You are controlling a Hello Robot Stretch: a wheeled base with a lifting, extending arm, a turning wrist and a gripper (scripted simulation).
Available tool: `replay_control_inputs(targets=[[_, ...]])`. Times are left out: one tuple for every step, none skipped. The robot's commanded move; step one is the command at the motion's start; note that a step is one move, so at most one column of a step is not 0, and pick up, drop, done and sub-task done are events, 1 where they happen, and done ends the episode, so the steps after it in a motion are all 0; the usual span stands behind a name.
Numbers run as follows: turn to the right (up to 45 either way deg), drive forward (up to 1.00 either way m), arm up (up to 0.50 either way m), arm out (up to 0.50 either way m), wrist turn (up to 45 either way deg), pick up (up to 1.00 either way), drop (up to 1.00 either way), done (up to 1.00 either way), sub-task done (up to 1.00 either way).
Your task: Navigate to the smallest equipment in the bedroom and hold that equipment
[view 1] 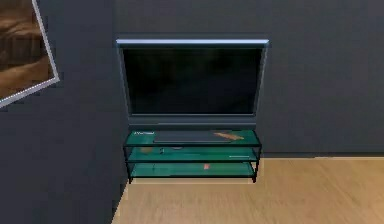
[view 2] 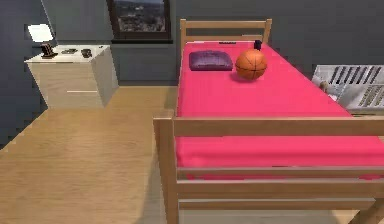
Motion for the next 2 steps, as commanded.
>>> replay_control_inputs(targets=[[0.0, 0.8, 0.0, 0.0, 0.0, 0.0, 0.0, 0.0, 0.0], [45.0, 0.0, 0.0, 0.0, 0.0, 0.0, 0.0, 0.0, 0.0]])
